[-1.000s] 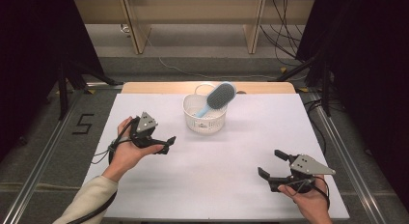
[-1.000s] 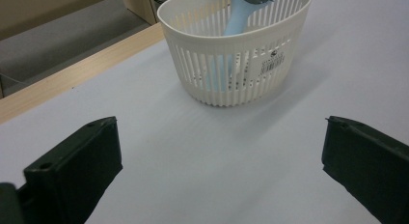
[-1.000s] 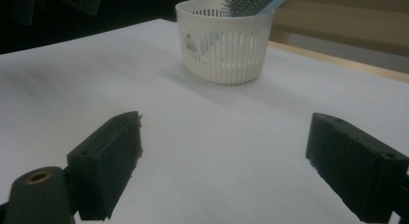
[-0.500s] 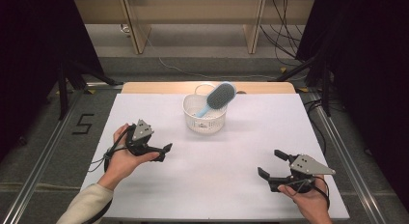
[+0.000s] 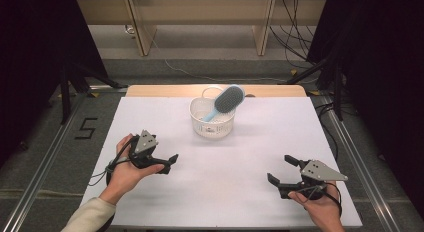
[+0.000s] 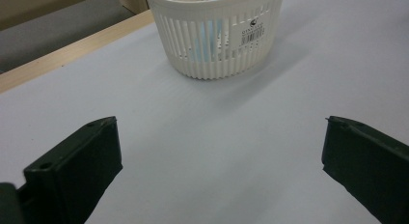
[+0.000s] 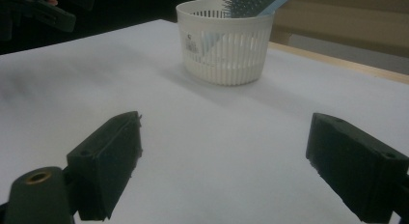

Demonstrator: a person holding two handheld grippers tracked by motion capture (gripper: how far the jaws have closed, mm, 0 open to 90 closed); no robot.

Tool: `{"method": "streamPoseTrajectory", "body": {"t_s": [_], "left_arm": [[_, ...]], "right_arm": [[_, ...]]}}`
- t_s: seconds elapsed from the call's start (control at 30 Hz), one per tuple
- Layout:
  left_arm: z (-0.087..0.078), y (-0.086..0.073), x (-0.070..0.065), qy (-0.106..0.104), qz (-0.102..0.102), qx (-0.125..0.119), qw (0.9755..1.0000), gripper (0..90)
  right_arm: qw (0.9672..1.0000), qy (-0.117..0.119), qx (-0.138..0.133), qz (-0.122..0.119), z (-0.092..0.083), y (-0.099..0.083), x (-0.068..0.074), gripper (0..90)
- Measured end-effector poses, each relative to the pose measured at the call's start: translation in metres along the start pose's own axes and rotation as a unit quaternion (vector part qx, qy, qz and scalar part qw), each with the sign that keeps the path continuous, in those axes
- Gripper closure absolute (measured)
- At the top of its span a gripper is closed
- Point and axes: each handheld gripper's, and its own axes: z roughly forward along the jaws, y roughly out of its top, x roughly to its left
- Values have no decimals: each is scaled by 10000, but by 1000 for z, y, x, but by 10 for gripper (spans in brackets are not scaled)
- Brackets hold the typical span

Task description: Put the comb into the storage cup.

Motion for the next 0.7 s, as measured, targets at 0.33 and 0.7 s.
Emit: {"method": "streamPoseTrajectory", "body": {"t_s": [0.33, 0.7], "left_arm": [[-6, -16, -5, -50, 4, -3, 10000, 0], [-17, -31, -6, -8, -40, -83, 10000, 0]], "right_arm": [[10000, -10, -12, -6, -1, 0, 0, 130], [10000, -2, -25, 3, -2, 0, 0, 130]]}}
